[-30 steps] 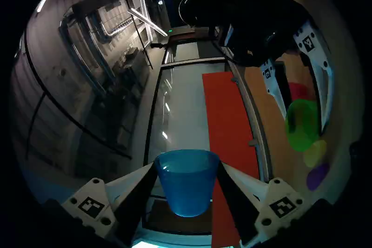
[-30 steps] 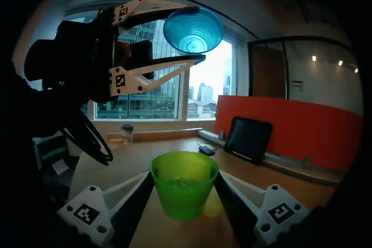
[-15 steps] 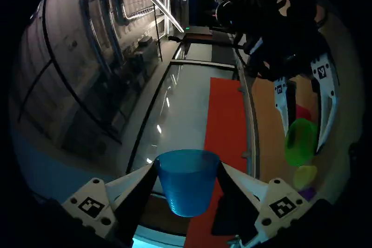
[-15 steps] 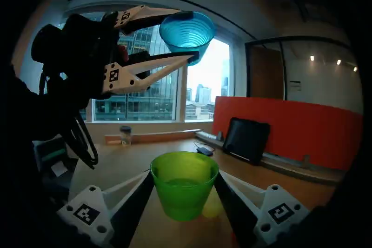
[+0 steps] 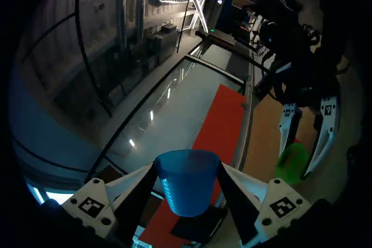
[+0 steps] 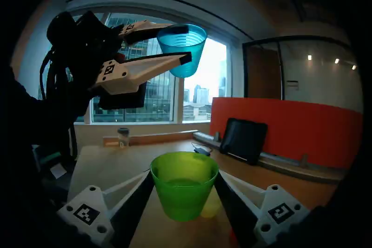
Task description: Pour water
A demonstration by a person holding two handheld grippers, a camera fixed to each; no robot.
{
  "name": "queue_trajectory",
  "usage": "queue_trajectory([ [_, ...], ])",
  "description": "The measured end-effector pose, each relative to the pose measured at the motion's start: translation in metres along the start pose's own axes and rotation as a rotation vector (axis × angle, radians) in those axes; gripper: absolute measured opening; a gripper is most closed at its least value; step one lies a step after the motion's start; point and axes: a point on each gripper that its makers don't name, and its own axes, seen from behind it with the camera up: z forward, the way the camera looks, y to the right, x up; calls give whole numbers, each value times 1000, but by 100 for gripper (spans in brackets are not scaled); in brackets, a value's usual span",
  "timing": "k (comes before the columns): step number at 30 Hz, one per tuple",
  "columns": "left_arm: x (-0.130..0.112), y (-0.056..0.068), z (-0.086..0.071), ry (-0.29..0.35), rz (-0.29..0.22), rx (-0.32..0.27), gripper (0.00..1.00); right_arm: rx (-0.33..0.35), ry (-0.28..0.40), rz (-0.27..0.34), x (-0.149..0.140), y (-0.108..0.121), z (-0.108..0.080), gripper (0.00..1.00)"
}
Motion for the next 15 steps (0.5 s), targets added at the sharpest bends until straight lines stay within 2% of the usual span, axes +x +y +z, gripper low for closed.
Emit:
queue_trajectory([
  [15, -14, -2, -7, -33, -307, 4, 88, 1, 5, -3, 4, -3, -3, 90],
])
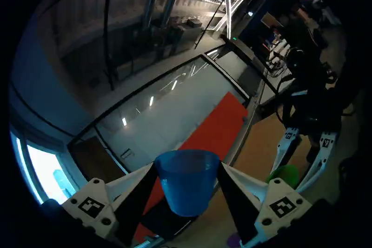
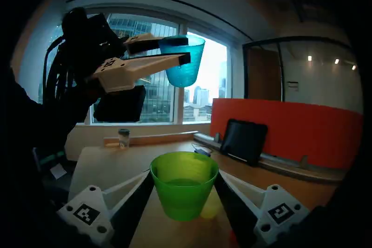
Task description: Pour water
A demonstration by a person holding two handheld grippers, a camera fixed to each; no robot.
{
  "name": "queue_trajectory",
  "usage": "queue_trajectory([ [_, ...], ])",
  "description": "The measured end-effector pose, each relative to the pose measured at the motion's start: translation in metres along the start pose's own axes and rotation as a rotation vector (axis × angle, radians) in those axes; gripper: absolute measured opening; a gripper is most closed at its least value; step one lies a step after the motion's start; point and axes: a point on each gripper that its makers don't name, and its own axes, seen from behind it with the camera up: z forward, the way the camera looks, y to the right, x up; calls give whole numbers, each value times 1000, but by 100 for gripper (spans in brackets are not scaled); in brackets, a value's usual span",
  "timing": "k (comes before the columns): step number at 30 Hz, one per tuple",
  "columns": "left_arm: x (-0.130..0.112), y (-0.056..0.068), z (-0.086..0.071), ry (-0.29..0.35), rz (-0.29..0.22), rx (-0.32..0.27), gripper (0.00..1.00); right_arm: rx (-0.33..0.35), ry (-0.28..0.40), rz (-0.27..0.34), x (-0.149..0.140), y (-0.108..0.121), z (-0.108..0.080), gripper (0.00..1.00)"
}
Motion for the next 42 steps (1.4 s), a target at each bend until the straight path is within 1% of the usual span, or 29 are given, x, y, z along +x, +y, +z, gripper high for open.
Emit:
queue_trajectory([
  [10, -8, -9, -3, -15, -241, -6, 88, -5, 5, -3, 5, 1, -3, 89],
  [17, -19, -16, -4, -32, -405, -9, 88, -11, 7, -9, 9, 2, -4, 89],
  [22, -29, -16, -3, -48, -515, -23, 88, -12, 9, -10, 10, 2, -5, 90],
  [29, -39, -12, -2, -80, -670, -66, 88, -11, 9, -11, 12, 1, -6, 89],
  [32, -42, -13, -3, -86, -713, -77, 88, -11, 10, -10, 12, 1, -7, 90],
  [35, -45, -17, -3, -86, -726, -74, 88, -11, 10, -8, 14, 2, -6, 90],
  [38, -49, -16, -5, -89, -718, -75, 88, -10, 7, -6, 14, 2, -5, 90],
  [42, -58, -7, -10, -106, -704, -89, 88, -11, -1, -6, 11, 2, -5, 89],
])
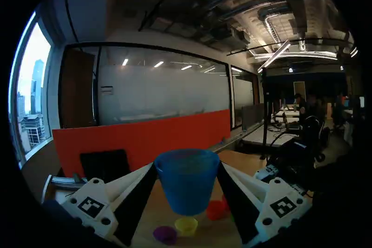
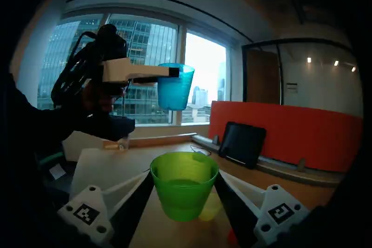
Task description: Pour water
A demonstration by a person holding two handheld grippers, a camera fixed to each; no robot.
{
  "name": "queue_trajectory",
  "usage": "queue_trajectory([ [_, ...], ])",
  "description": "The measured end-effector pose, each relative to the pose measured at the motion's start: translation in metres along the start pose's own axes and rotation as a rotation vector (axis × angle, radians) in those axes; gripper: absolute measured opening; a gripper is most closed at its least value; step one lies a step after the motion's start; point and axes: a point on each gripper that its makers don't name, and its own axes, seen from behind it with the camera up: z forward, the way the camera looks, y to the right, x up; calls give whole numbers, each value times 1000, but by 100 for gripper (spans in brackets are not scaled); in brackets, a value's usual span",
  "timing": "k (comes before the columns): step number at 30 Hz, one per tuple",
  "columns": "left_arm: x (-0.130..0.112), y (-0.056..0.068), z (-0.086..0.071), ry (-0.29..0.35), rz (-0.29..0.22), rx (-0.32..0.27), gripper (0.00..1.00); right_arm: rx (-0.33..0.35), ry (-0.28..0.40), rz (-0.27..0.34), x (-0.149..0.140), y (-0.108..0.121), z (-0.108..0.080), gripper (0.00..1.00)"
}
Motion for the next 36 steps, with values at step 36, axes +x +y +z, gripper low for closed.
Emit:
queue_trajectory([
  [36, -164, 6, -18, -224, 91, -45, 89, -100, -113, 35, -27, 49, -42, 91],
])
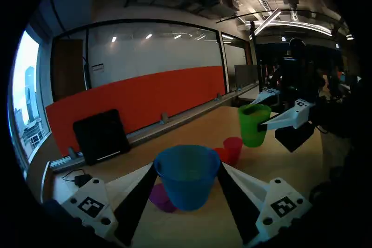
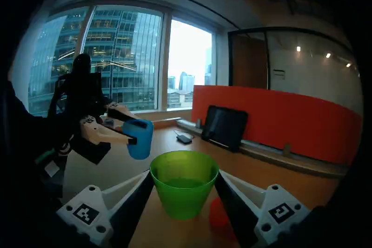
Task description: Pour water
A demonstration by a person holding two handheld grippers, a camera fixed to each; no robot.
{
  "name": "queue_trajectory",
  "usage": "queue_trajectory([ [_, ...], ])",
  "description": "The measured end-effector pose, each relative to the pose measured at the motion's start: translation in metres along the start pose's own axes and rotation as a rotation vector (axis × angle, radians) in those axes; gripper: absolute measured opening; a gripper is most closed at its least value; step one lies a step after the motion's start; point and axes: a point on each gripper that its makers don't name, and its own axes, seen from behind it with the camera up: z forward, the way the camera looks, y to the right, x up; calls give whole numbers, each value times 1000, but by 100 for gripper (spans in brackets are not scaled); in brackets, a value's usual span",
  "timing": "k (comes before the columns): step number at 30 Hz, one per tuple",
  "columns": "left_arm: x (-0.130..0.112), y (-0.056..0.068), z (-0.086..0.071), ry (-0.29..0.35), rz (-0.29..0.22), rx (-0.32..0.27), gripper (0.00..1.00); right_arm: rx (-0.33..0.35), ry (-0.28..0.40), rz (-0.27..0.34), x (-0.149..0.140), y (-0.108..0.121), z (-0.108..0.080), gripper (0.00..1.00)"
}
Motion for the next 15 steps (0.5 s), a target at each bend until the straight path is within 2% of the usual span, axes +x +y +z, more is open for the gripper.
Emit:
queue_trajectory([
  [15, -42, 18, 12, -101, 0, -41, 89, 27, -87, -8, -24, 2, -12, 91],
])
